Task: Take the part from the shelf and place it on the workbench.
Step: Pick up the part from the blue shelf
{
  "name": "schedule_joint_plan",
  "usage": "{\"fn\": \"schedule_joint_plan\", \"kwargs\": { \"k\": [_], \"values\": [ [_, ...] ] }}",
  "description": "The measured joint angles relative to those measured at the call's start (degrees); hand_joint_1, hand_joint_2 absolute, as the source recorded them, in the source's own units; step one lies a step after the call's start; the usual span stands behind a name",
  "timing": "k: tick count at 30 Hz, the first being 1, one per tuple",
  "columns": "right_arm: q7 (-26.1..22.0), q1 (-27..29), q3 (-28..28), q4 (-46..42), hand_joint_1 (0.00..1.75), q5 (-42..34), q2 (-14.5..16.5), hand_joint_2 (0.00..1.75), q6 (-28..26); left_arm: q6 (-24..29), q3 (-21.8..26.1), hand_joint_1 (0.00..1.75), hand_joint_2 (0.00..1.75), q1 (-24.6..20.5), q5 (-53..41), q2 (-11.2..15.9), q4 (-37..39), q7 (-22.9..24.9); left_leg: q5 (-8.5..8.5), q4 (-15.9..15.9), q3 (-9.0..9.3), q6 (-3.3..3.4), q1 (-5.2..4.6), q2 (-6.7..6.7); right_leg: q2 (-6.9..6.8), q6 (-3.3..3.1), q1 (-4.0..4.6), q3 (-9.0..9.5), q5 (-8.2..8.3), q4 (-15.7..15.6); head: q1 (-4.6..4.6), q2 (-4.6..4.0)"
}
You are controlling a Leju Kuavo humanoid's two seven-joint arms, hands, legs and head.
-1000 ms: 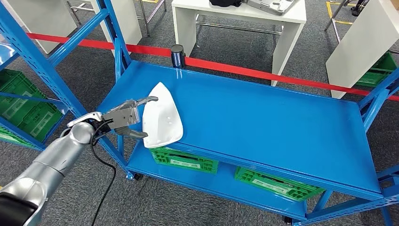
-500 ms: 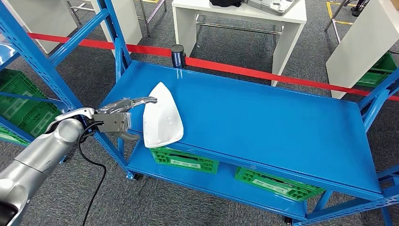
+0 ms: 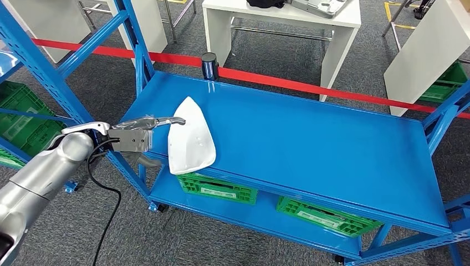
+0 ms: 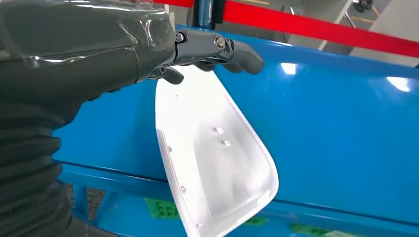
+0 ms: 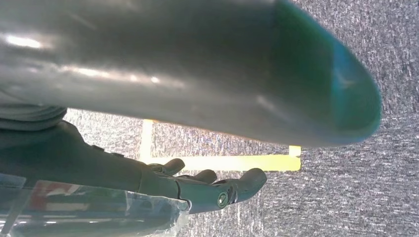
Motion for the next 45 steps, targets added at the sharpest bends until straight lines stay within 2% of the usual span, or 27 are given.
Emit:
{"fn": "schedule_joint_plan", "kwargs": {
  "k": [14,27,36,45],
  "values": [
    [0.15,-0.01,0.89,0.00,0.00,-1.22,0.24,0.00,-0.07,0.83,-4.74,0.00,1.75,0.15,1.19,0.14,1.26,-0.17,0.00,0.00,0.00,0.00,0.00,0.00,0.00,0.00,0.00,-0.01,0.00,0.00,0.00,0.00],
    [0.97,0.06,0.95,0.03,0.00,-2.97,0.32,0.00,-0.81,0.76,-7.95,0.00,1.75,0.25,1.38,-1.43,3.41,-0.17,0.00,0.00,0.00,0.00,0.00,0.00,0.00,0.00,0.00,-0.02,0.00,0.00,0.00,0.00],
    [1.57,0.56,0.96,0.07,0.00,-4.43,0.41,0.00,-1.13,1.52,-9.84,0.00,1.75,0.00,1.20,-3.22,6.97,-0.17,0.00,0.00,0.00,0.00,0.00,0.00,0.00,0.00,0.00,-0.02,0.00,0.00,0.00,0.00],
    [1.62,0.97,1.36,0.07,0.00,-4.94,0.41,0.00,-1.69,1.79,-11.41,0.00,1.75,-0.61,1.30,-3.89,10.05,0.16,0.00,0.00,0.00,0.00,0.00,0.00,0.00,0.00,0.00,-0.02,0.00,0.00,0.00,0.00]
  ]
}}
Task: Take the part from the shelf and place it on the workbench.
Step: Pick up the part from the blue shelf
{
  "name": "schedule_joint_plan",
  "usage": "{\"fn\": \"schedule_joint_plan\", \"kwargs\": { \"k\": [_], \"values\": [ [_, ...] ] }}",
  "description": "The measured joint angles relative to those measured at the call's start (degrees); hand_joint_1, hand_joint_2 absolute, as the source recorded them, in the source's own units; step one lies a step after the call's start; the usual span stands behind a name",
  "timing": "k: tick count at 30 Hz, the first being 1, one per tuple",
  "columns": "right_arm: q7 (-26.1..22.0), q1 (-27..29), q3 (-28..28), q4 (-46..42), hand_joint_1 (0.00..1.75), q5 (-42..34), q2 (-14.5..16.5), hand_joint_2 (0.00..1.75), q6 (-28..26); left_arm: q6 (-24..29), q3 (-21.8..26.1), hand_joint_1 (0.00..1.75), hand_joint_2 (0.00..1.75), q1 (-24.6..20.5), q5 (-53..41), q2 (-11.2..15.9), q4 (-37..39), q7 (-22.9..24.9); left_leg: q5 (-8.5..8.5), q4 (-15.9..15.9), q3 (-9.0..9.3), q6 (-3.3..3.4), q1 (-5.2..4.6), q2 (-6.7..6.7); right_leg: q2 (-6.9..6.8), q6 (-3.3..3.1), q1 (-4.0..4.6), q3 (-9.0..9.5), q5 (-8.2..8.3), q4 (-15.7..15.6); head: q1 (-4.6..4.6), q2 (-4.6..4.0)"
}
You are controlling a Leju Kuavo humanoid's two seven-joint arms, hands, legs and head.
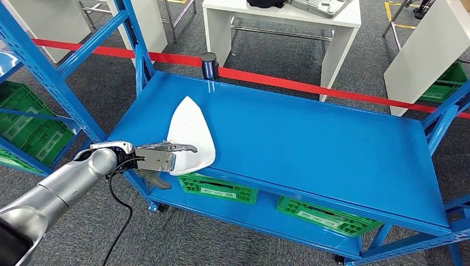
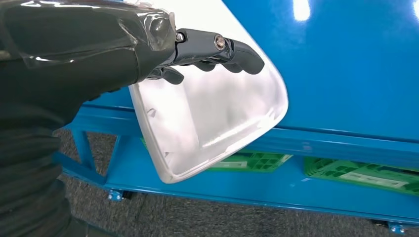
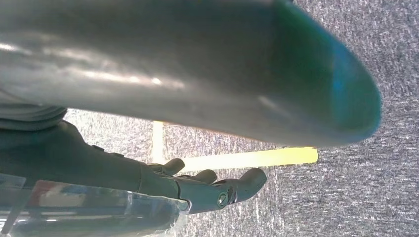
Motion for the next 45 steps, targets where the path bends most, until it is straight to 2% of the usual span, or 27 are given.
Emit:
{"fn": "schedule_joint_plan", "kwargs": {
  "k": [12,18,27,32,45],
  "values": [
    [0.46,0.13,0.85,0.00,0.00,0.08,-0.45,0.00,0.87,0.38,-0.12,0.00,1.75,0.02,0.06,0.30,1.73,0.28,0.00,0.00,-0.01,0.00,0.00,-0.01,0.00,0.00,0.00,0.02,0.00,0.00,0.00,0.00],
    [0.12,0.11,1.33,0.00,0.00,0.06,-0.49,0.00,0.86,1.44,-0.07,0.00,1.75,0.14,-0.96,1.50,2.29,0.65,0.00,0.00,-0.01,0.00,0.00,0.00,0.00,0.00,0.01,0.01,0.00,0.00,0.00,0.00],
    [-0.33,0.07,2.64,0.00,0.00,-0.42,-0.52,0.00,1.00,5.28,0.25,0.00,1.75,0.16,-5.99,3.97,3.02,0.30,0.00,-0.01,-0.01,0.00,0.01,-0.01,0.00,0.00,0.02,0.01,0.00,0.01,0.00,0.00],
    [-0.33,0.06,3.23,0.00,0.00,-0.68,-0.52,0.00,1.49,8.61,0.89,0.00,1.75,0.18,-9.37,4.38,3.23,0.31,0.00,-0.01,-0.01,0.00,0.00,-0.01,-0.01,0.00,0.01,0.02,0.00,0.01,0.00,0.00],
    [0.29,0.08,4.27,0.00,0.00,-1.10,-0.65,0.00,1.78,11.13,2.38,0.00,1.75,0.22,-11.92,4.51,4.09,0.84,0.00,-0.01,-0.01,0.00,0.01,0.00,0.00,0.00,0.01,0.00,0.00,0.01,0.00,0.00]
  ]
}}
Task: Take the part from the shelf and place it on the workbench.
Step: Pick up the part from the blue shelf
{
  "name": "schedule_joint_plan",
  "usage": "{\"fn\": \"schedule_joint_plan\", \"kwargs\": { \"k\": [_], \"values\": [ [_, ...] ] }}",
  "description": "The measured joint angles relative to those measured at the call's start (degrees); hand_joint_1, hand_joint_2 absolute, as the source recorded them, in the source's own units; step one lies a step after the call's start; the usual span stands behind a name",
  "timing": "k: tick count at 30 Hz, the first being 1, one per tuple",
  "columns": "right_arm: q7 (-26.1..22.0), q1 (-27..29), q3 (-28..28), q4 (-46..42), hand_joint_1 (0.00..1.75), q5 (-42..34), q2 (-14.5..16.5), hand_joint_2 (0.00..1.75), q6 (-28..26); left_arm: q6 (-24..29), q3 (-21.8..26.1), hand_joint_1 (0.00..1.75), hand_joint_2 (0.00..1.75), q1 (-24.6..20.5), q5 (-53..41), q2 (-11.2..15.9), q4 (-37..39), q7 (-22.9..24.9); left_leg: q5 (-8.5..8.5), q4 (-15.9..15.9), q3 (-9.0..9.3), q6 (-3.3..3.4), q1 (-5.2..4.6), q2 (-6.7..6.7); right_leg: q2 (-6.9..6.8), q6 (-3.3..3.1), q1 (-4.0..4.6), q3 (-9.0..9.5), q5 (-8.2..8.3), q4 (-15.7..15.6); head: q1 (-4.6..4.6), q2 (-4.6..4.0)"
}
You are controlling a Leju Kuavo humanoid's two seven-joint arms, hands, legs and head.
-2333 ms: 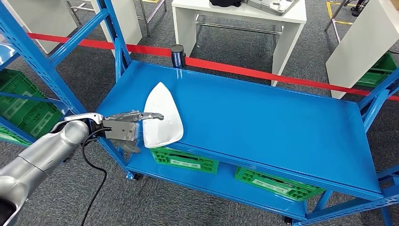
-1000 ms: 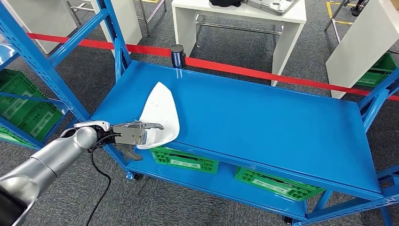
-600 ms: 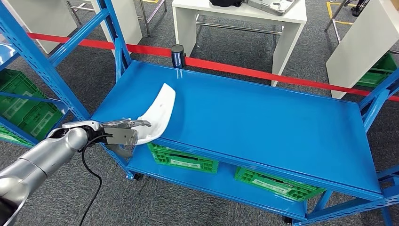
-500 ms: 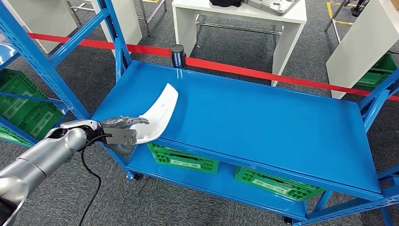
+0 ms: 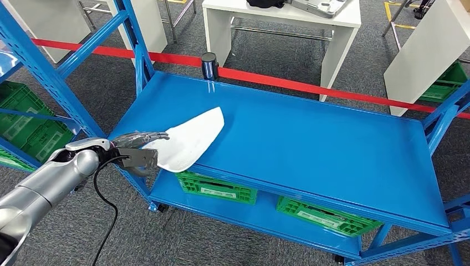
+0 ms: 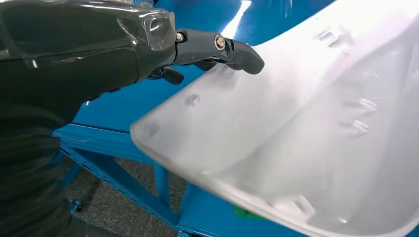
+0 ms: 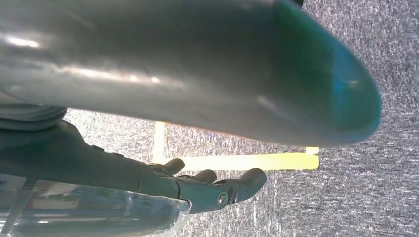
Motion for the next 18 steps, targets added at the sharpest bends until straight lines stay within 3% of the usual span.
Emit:
{"fn": "schedule_joint_plan", "kwargs": {
  "k": [7,18],
  "values": [
    [0.27,0.02,0.07,0.01,0.00,-0.67,-0.01,0.00,-0.08,3.38,2.49,0.00,1.75,0.54,-0.50,-0.39,0.36,1.82,0.00,0.00,0.00,0.00,0.00,0.00,0.01,0.00,0.00,0.01,0.00,0.00,0.00,0.00],
    [-0.32,-0.03,1.02,0.02,0.00,-1.31,-0.01,0.00,-0.53,3.22,7.81,0.00,1.75,4.82,-0.12,-0.17,0.36,2.46,0.00,0.00,0.00,0.00,0.00,-0.01,0.00,-0.01,0.00,0.00,-0.01,0.00,0.00,0.00]
  ]
}}
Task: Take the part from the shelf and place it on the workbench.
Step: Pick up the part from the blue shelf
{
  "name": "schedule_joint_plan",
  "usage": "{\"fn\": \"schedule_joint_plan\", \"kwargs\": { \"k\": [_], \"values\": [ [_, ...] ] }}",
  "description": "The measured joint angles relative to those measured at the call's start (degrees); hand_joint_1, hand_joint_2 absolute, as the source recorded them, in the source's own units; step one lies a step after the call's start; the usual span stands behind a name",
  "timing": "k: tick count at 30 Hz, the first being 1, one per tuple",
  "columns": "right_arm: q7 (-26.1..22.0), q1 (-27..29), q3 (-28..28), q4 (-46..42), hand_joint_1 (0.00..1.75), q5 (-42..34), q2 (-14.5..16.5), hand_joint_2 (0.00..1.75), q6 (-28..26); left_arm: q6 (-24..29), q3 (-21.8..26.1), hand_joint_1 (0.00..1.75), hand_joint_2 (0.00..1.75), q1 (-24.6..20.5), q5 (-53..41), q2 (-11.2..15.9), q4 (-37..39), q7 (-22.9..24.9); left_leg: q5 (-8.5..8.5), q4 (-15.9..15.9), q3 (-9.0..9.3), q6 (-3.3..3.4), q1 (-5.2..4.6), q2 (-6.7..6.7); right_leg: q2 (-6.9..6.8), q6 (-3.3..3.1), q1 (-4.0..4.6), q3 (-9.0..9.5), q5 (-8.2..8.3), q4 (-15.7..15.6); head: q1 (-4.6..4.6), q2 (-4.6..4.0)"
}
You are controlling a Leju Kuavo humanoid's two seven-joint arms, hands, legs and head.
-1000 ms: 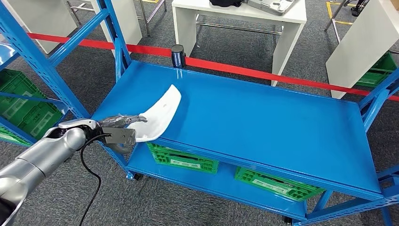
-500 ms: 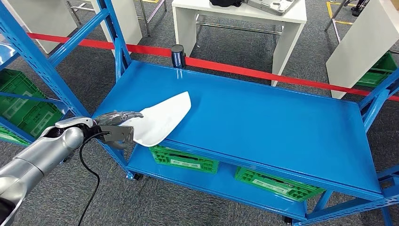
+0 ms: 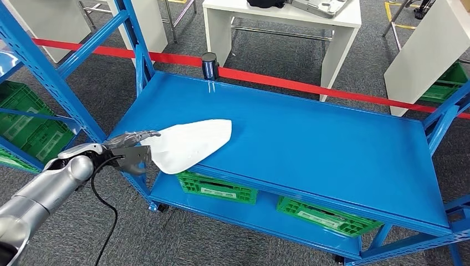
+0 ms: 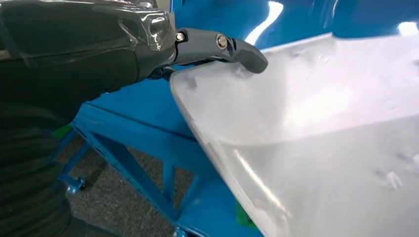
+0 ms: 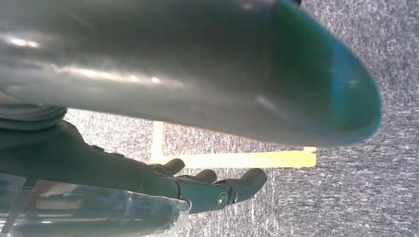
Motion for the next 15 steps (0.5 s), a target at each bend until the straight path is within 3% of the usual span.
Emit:
{"fn": "schedule_joint_plan", "kwargs": {
  "k": [8,13,15],
  "values": [
    [1.28,0.03,0.20,0.00,0.00,-0.42,-0.06,0.00,-0.15,-0.72,1.46,0.00,1.75,0.42,0.74,-0.68,0.11,-0.22,0.00,0.00,0.00,0.00,0.00,0.01,0.00,0.00,0.00,0.00,0.00,0.00,0.00,0.00],
    [5.11,-0.11,0.26,0.02,0.00,-0.53,0.02,0.00,-2.60,-2.64,5.34,0.00,1.75,1.77,10.31,-1.77,0.68,-2.76,0.00,0.00,0.00,0.00,0.00,0.01,0.01,0.00,0.00,0.00,0.00,0.00,0.00,0.00],
    [6.90,-0.18,0.48,0.04,0.00,0.62,-0.55,0.00,-1.23,-3.51,7.36,0.00,1.75,2.60,14.19,-2.21,0.78,-4.03,-0.01,0.00,0.00,0.00,-0.01,0.02,0.02,0.00,-0.01,-0.01,0.00,0.00,-0.01,0.00]
  ]
}}
